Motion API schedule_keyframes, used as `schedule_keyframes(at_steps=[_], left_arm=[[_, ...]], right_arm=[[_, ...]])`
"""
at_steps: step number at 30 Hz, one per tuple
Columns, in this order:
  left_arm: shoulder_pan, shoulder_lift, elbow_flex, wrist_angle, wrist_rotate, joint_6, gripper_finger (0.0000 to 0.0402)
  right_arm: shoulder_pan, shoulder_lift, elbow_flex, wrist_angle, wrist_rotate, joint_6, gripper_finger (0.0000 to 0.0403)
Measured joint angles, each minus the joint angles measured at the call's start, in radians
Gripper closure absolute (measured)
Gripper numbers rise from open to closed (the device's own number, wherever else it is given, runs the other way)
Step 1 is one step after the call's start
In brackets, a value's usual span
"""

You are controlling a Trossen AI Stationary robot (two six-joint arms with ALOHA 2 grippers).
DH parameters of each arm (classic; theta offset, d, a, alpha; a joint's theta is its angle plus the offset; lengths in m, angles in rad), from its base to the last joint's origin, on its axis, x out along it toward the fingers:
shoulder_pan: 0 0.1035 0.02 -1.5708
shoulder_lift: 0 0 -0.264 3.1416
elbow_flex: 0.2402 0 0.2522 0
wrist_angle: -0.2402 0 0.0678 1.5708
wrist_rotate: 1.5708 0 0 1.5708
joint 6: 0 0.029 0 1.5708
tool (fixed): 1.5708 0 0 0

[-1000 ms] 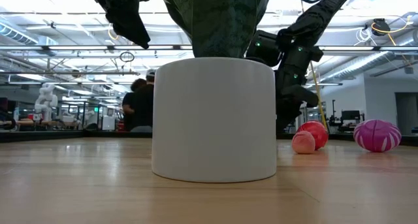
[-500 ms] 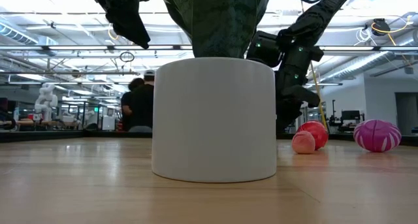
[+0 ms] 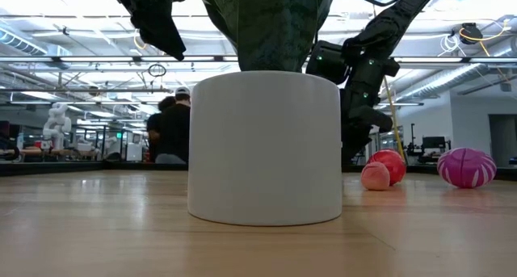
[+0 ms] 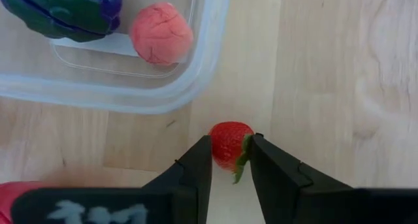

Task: Pick and placing Produce into tupperware
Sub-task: Put the red cherry into the transparent bin

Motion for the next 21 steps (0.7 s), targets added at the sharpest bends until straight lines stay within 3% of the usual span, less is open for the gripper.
schedule_keyframes(at_steps=[21], left_arm=[[0.0, 0.0, 0.0, 0.0, 0.0, 0.0, 0.0158]], right_arm=[[-0.004, -0.001, 0.0, -0.009, 0.104, 0.0, 0.0331]])
